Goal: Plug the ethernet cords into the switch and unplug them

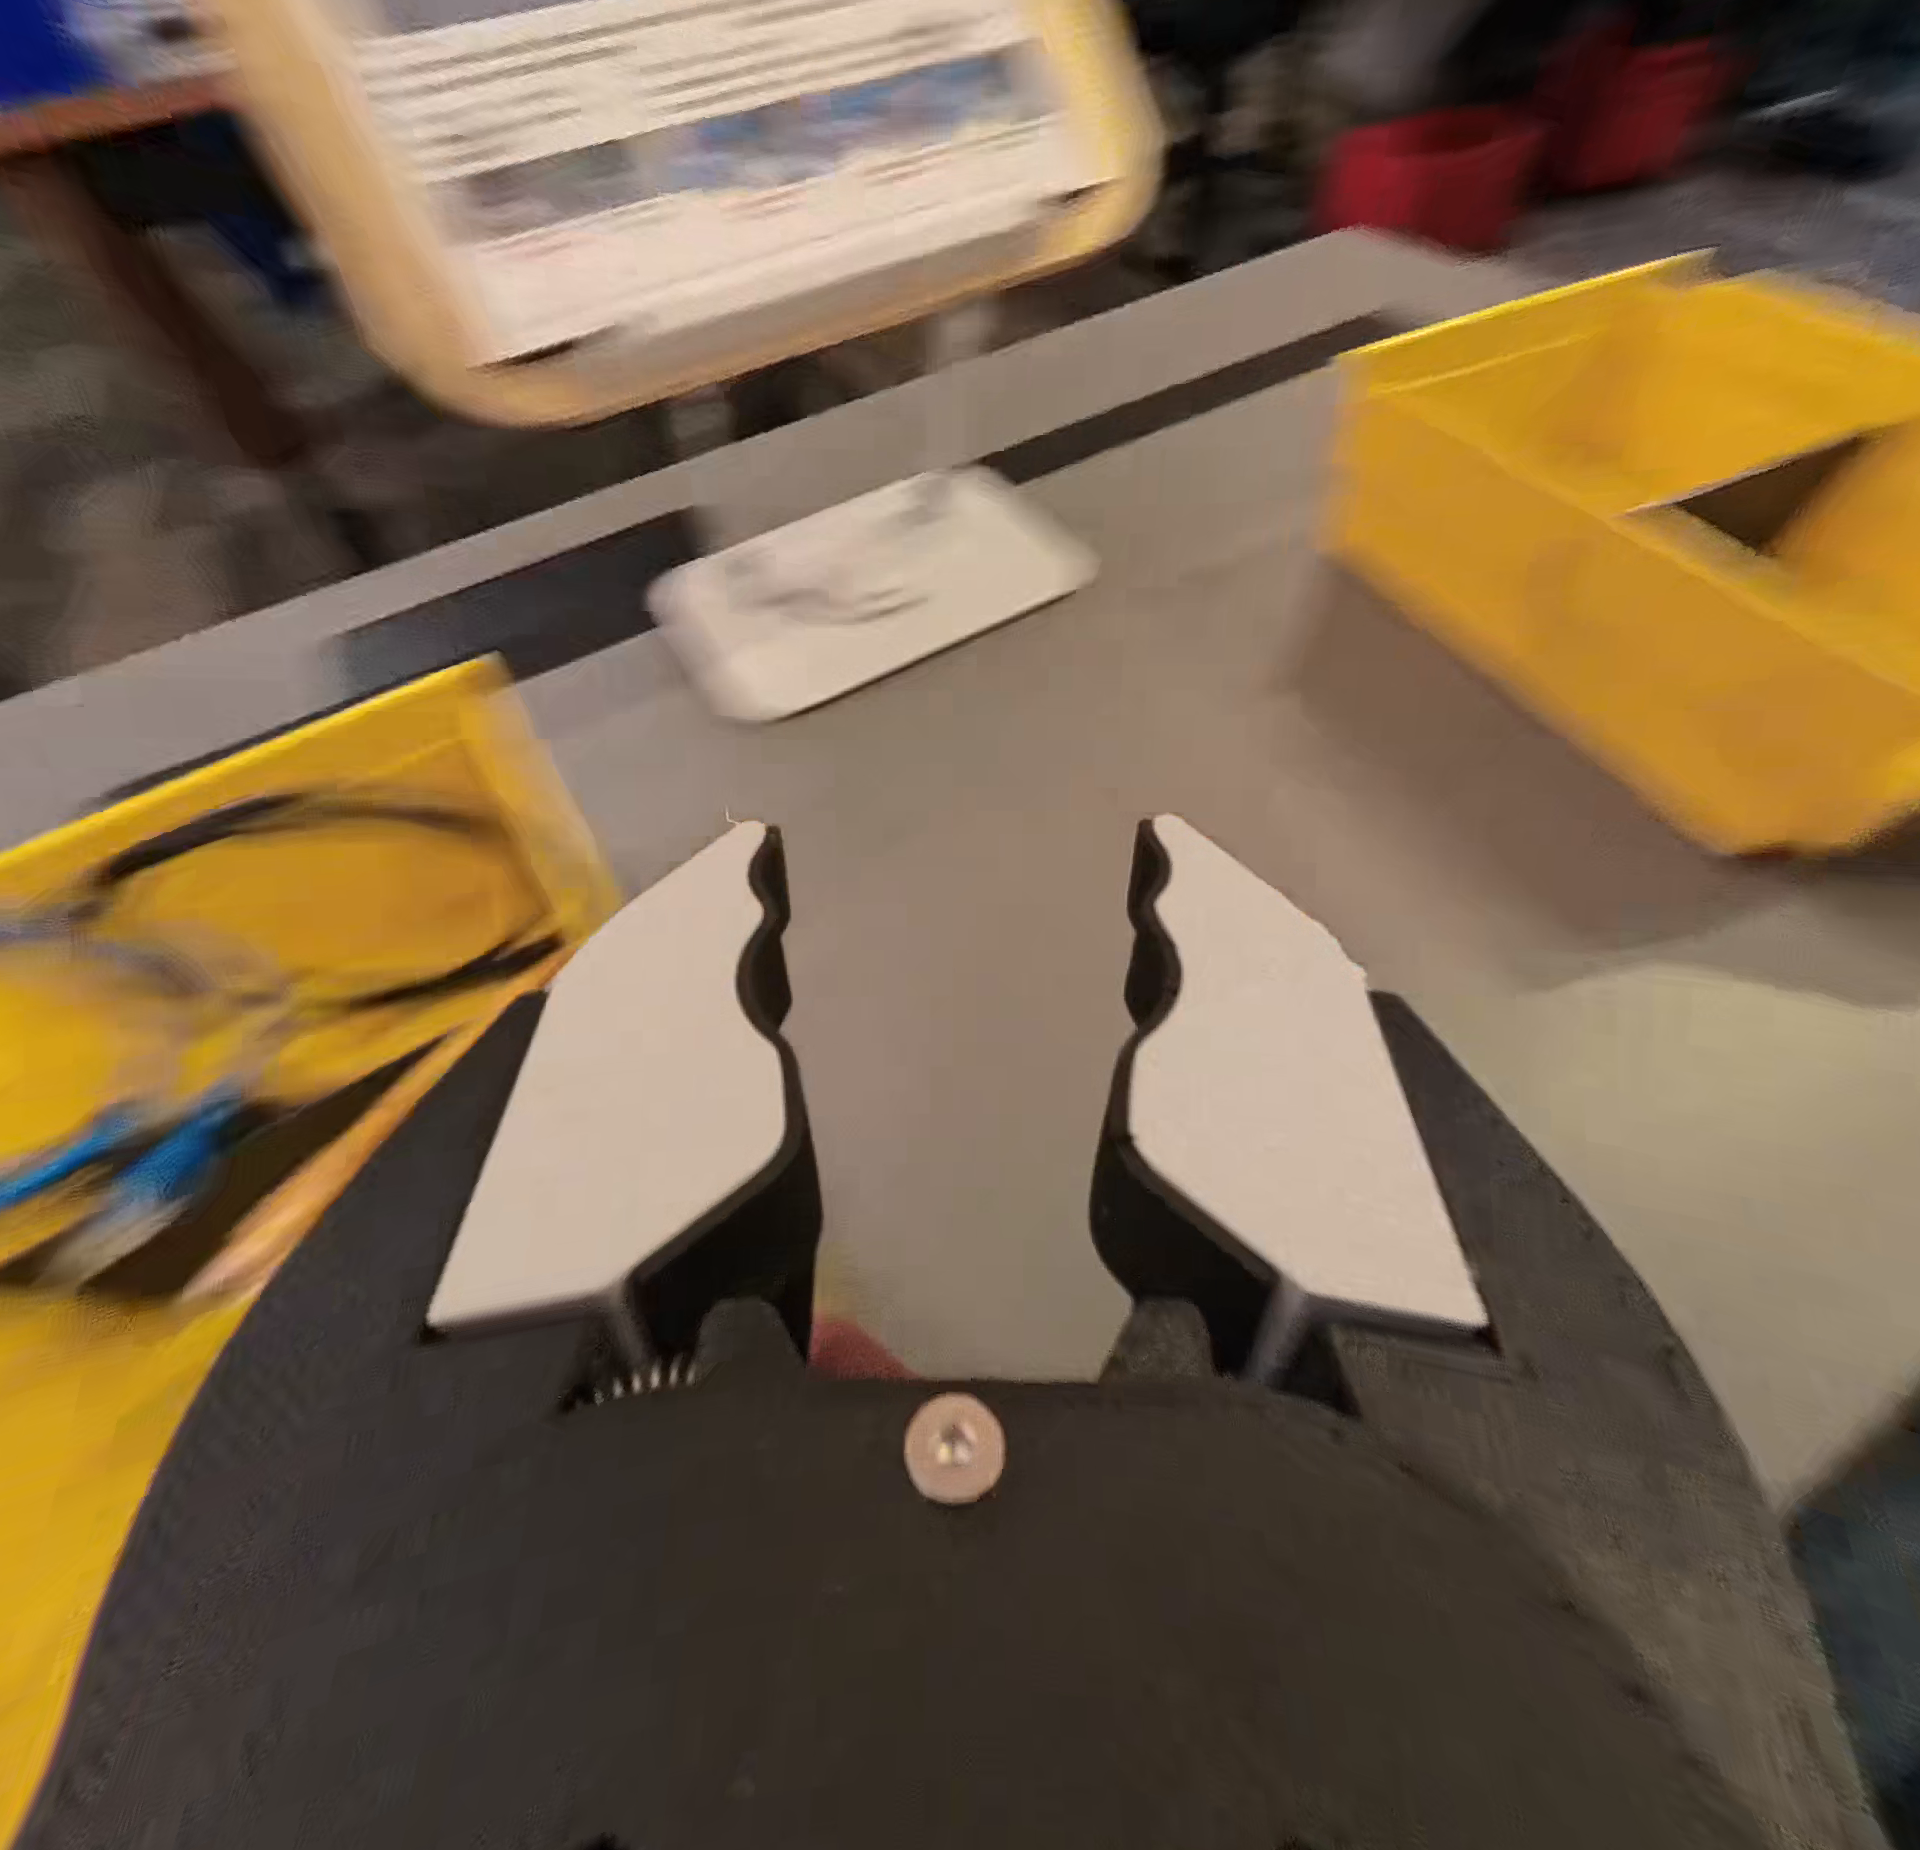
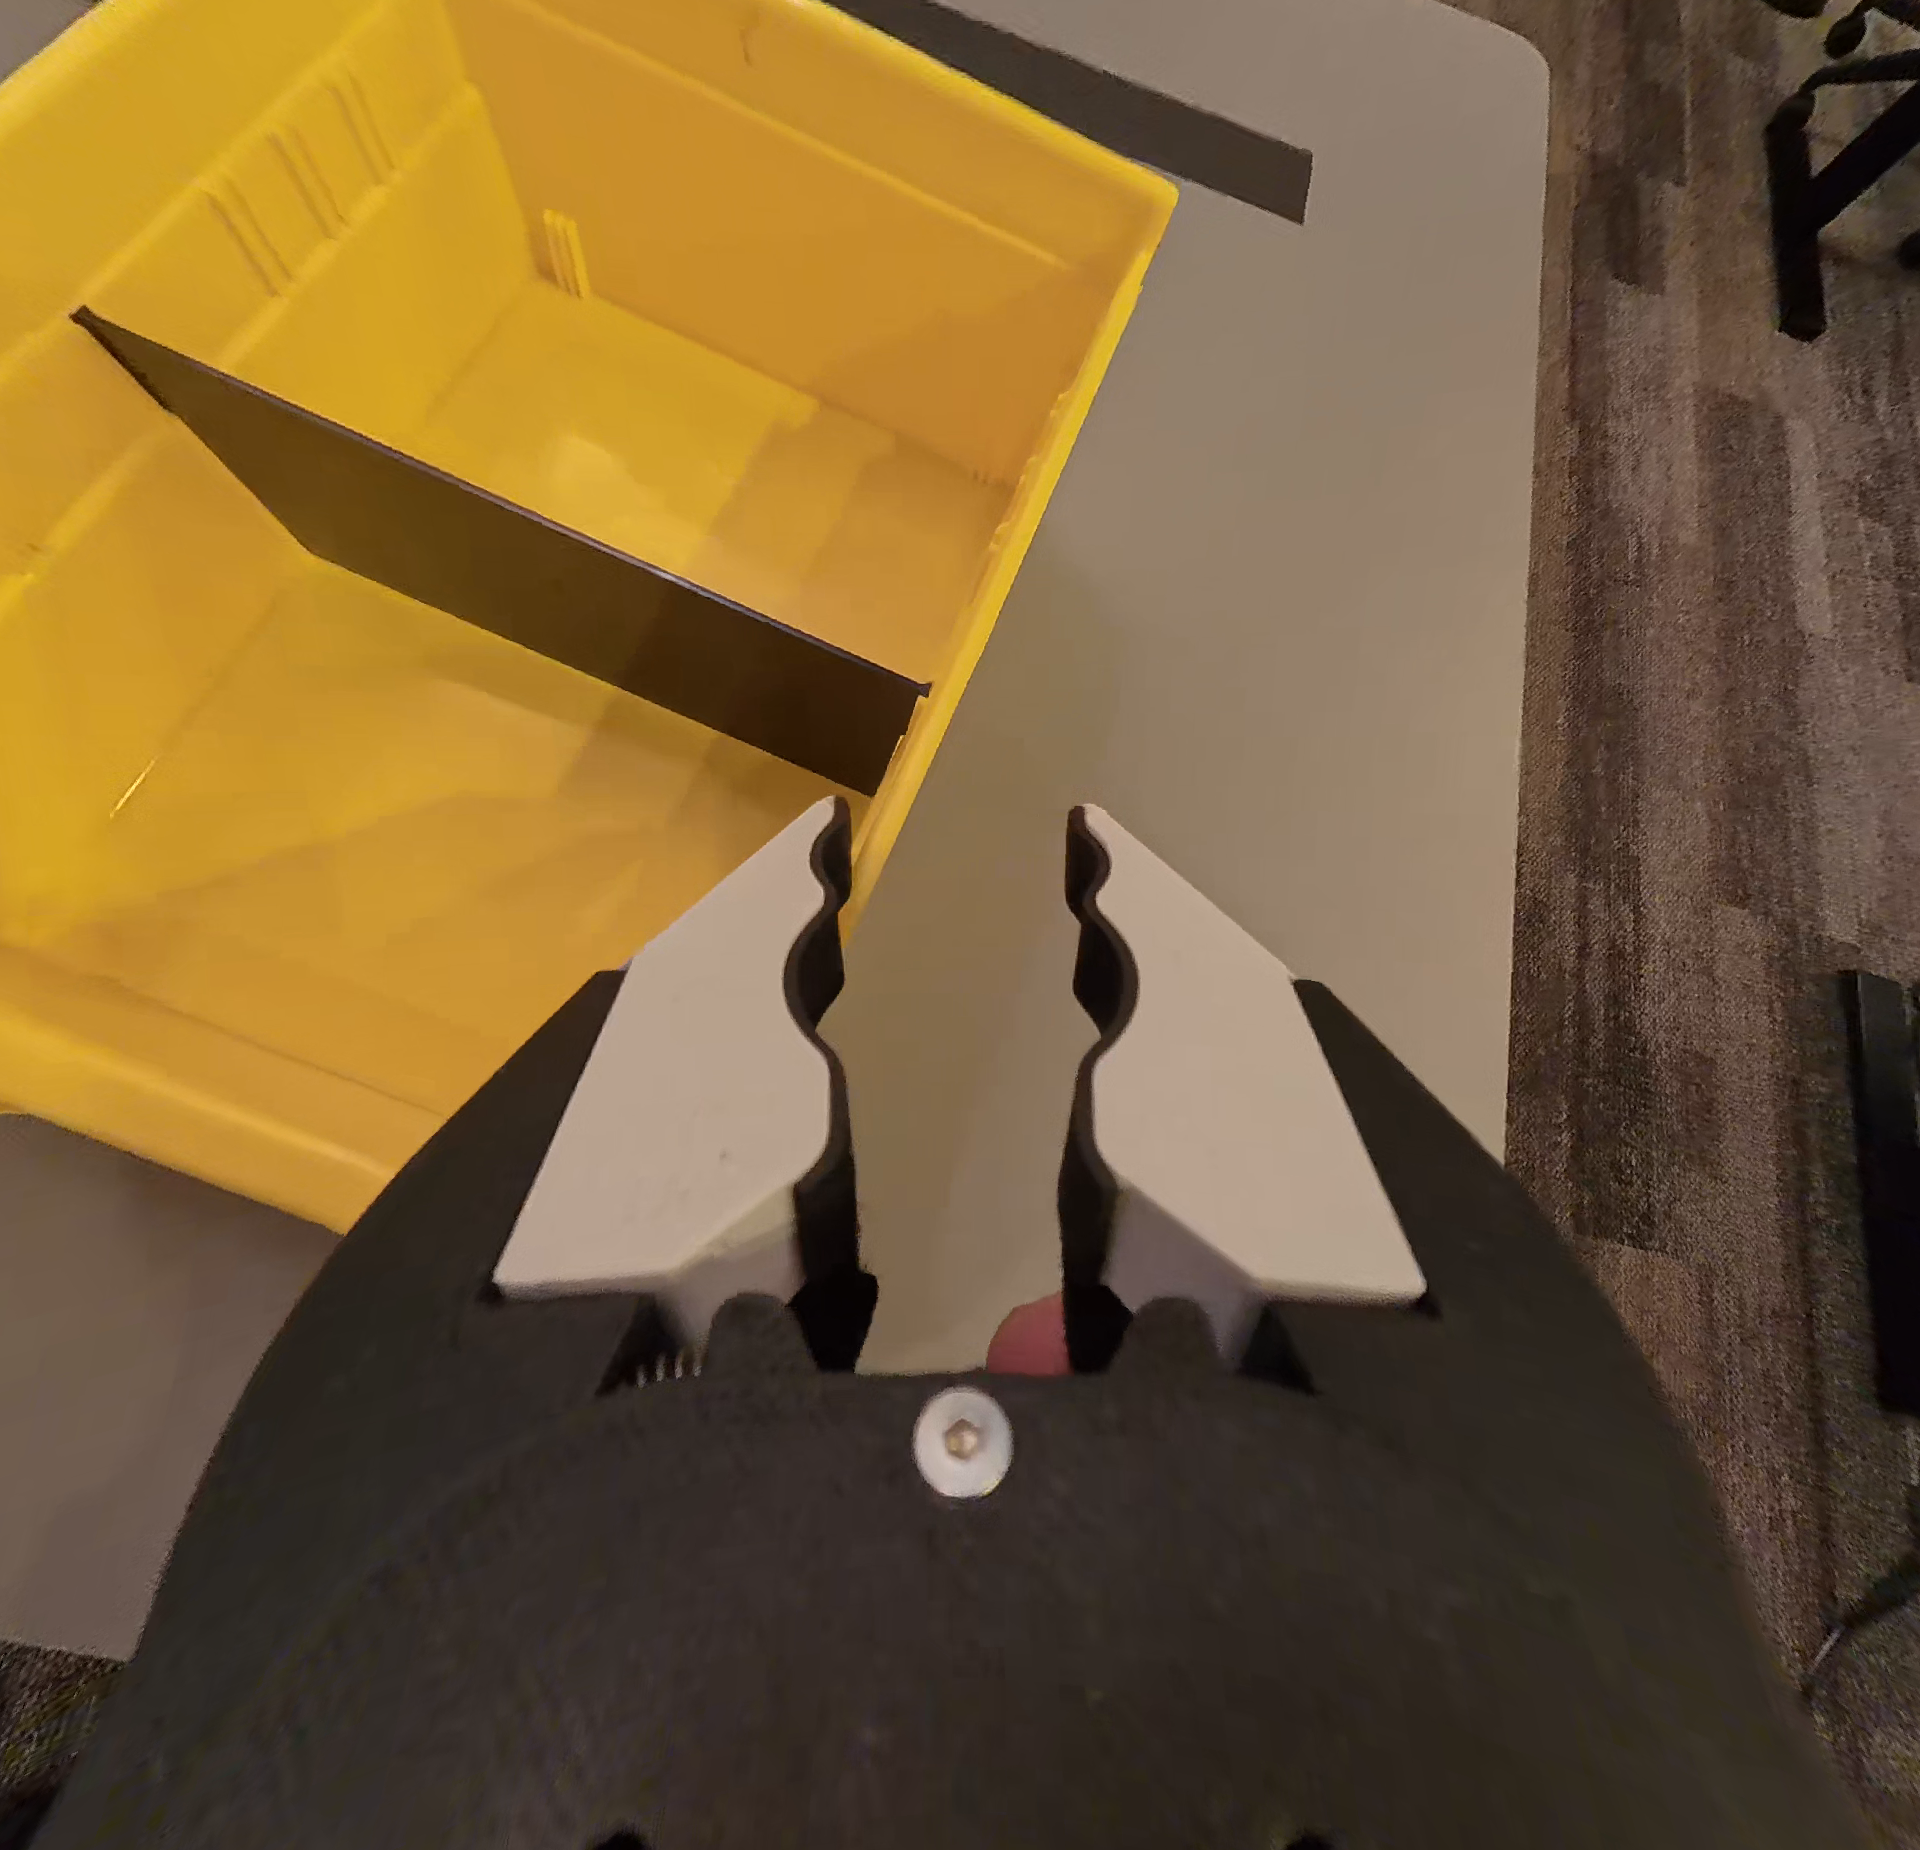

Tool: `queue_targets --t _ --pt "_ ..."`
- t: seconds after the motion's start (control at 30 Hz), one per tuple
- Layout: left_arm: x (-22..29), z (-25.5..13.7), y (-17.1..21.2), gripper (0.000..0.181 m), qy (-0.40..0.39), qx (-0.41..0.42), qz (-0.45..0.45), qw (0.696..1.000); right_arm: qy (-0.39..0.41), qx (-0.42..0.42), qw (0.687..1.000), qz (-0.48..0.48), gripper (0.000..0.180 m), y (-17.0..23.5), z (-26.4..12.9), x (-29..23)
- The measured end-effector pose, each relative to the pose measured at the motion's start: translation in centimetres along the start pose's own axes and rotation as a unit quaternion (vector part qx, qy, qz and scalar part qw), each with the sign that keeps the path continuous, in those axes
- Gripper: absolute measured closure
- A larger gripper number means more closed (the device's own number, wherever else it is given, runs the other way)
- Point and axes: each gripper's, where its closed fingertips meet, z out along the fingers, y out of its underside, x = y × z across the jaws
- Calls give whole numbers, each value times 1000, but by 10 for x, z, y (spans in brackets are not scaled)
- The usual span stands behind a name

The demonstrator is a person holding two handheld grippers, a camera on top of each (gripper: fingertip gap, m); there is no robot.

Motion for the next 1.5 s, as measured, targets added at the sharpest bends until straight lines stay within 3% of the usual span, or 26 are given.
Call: queue_targets --t 0.1,0.17,0.3,0.43,0.5,0.53,0.67,0.97,1.2,1.5 --pt "-121 -59 54 118 -172 -68 9 983 14 -6 1000 -5 136 0 -6 -1" --pt "-177 -89 93 116 -243 -115 6 963 -5 5 1000 10 139 -4 -9 -10" --pt "-234 -105 157 116 -280 -190 -26 941 20 -22 1000 -8 140 3 -7 -10" --pt "-238 -86 186 134 -238 -227 -64 942 62 -22 998 -17 140 -1 -18 -4" --pt "-236 -81 182 163 -226 -208 -78 948 69 7 998 -11 139 -15 -33 -6" --pt "-237 -80 183 165 -225 -211 -71 948 52 18 998 -1 138 -20 -36 -14" --pt "-238 -78 182 168 -215 -200 -84 952 9 -21 1000 -2 133 -6 -23 -41" --pt "-242 -95 190 174 -203 -191 -110 954 61 -59 996 -8 171 13 1 -17" --pt "-261 -111 199 175 -172 -189 -102 961 42 -40 998 15 172 10 7 -6" --pt "-272 -112 200 174 -124 -180 -67 974 101 -25 993 63 173 29 -9 22"
